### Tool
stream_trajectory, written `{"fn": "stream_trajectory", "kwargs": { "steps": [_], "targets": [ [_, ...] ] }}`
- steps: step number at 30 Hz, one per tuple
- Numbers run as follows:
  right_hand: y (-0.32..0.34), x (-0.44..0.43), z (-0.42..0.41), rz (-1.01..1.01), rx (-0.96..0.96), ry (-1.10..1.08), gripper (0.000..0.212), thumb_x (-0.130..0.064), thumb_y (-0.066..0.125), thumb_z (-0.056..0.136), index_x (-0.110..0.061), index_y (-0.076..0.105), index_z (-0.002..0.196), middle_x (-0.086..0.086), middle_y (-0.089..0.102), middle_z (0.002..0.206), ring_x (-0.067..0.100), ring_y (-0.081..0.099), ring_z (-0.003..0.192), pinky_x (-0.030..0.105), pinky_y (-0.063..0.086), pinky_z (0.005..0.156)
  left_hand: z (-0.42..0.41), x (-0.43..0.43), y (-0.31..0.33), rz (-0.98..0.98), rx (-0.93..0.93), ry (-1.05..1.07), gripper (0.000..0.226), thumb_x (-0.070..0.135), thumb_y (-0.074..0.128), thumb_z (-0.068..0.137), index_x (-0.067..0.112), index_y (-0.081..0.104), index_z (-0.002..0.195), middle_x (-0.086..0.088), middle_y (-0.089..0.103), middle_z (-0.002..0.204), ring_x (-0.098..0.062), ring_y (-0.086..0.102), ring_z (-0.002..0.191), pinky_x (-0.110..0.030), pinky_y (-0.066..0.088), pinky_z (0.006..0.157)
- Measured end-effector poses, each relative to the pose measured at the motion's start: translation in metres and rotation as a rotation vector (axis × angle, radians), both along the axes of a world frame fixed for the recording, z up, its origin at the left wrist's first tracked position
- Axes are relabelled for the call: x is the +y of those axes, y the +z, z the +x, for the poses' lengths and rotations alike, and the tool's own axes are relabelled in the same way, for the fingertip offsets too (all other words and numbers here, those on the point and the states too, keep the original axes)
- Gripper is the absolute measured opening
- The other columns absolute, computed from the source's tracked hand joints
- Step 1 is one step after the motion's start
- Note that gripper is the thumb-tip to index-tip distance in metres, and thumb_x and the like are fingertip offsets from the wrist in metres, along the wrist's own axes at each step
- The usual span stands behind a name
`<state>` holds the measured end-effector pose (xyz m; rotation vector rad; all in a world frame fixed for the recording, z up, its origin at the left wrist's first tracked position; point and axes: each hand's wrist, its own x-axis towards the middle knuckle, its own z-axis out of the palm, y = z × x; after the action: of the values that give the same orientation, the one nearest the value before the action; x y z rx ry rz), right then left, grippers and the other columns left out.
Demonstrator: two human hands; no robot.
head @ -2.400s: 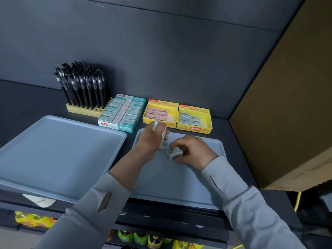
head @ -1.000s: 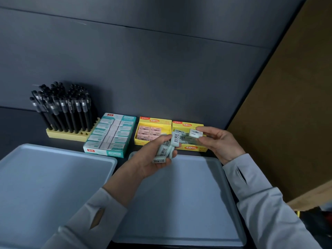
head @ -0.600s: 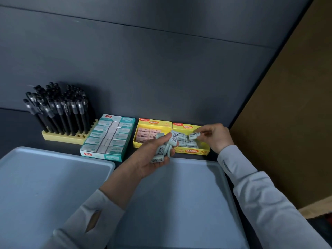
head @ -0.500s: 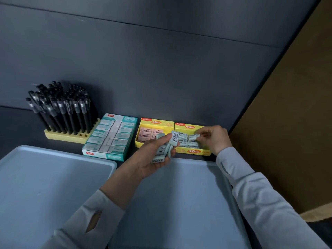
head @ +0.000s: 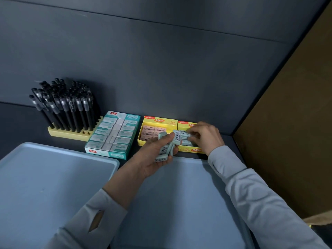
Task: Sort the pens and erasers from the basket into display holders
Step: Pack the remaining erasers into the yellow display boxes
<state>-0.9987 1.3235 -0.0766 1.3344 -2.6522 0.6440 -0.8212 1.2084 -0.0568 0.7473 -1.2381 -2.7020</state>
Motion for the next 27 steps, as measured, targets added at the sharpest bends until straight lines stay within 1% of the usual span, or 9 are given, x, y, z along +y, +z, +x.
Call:
{"fn": "stream_trajectory", "kwargs": {
  "steps": [5,8,10,13,16,19,23,25,27],
  "targets": [
    [-0.005,0.001,-0.003,-0.013,0.017,-0.035,0.02,-0.007,0.074,0.079,-0.017,0.076,0.096,0.002,0.065,0.093,0.026,0.063,0.085,0.034,0.052,0.079,0.001,0.002,0.0,-0.016,-0.006,0.039,0.022,0.026,0.073,0.082,0.014,0.068,0.099,-0.008,0.072,0.092,-0.013,0.067,0.07,-0.02,0.05,0.047],
    [0.005,0.004,0.007,-0.104,-0.028,-0.059,0.011,-0.013,0.072,0.083,-0.017,0.077,0.092,0.0,0.066,0.089,0.017,0.062,0.081,0.028,0.049,0.076,0.002,0.003,0.001,-0.059,-0.007,0.065,0.018,0.025,0.072,0.083,0.015,0.068,0.098,-0.005,0.072,0.085,-0.012,0.068,0.07,-0.02,0.051,0.049],
    [0.022,0.005,0.022,-0.264,-0.29,-0.053,0.009,-0.017,0.067,0.089,-0.015,0.076,0.09,-0.001,0.068,0.081,0.008,0.061,0.069,0.023,0.049,0.066,0.0,0.004,0.001,-0.087,0.004,0.082,0.017,0.025,0.071,0.085,0.015,0.068,0.099,-0.003,0.071,0.082,-0.012,0.067,0.07,-0.02,0.051,0.049],
    [0.041,0.005,0.045,-0.399,-0.878,0.086,0.014,-0.015,0.06,0.095,-0.005,0.07,0.093,0.003,0.063,0.068,0.007,0.056,0.051,0.019,0.045,0.044,-0.004,0.007,0.0,-0.146,0.009,0.108,0.017,0.023,0.069,0.087,0.013,0.066,0.1,-0.003,0.069,0.08,-0.011,0.066,0.069,-0.02,0.049,0.048],
    [0.044,0.008,0.053,-0.359,-0.973,0.128,0.005,-0.007,0.065,0.09,-0.005,0.067,0.094,-0.006,0.061,0.055,0.004,0.055,0.044,0.017,0.042,0.042,-0.008,0.012,0.0,-0.24,-0.003,0.112,0.014,0.023,0.068,0.089,0.013,0.064,0.097,-0.004,0.065,0.081,-0.011,0.063,0.07,-0.02,0.048,0.049],
    [0.045,0.014,0.05,-0.494,-1.095,0.08,0.008,-0.004,0.063,0.09,-0.009,0.065,0.096,0.0,0.067,0.07,0.009,0.065,0.058,0.018,0.05,0.048,-0.008,0.016,0.001,-0.27,-0.008,0.142,0.012,0.026,0.065,0.091,0.015,0.063,0.095,-0.003,0.065,0.082,-0.012,0.062,0.071,-0.021,0.048,0.049],
    [0.045,0.023,0.042,-0.716,-1.378,0.159,0.013,0.003,0.055,0.09,-0.003,0.063,0.098,0.014,0.07,0.097,0.022,0.069,0.092,0.023,0.055,0.086,-0.005,0.017,0.002,-0.225,-0.033,0.194,0.029,0.033,0.063,0.091,0.012,0.062,0.111,-0.003,0.068,0.089,-0.014,0.064,0.072,-0.021,0.049,0.05],
    [0.043,0.025,0.042,-0.738,-1.368,0.159,0.011,0.003,0.058,0.088,-0.002,0.065,0.094,0.009,0.072,0.095,0.02,0.068,0.094,0.021,0.054,0.088,-0.004,0.017,0.002,-0.209,-0.043,0.189,0.03,0.038,0.062,0.091,0.014,0.064,0.109,-0.004,0.069,0.091,-0.015,0.065,0.073,-0.021,0.049,0.05],
    [0.039,0.026,0.042,-0.67,-1.212,0.123,0.013,0.006,0.061,0.085,-0.005,0.067,0.09,0.002,0.072,0.089,0.016,0.065,0.088,0.019,0.054,0.081,-0.002,0.017,0.003,-0.182,-0.062,0.178,0.037,0.049,0.058,0.091,0.015,0.066,0.105,-0.006,0.07,0.094,-0.017,0.066,0.074,-0.023,0.05,0.052]
  ]
}}
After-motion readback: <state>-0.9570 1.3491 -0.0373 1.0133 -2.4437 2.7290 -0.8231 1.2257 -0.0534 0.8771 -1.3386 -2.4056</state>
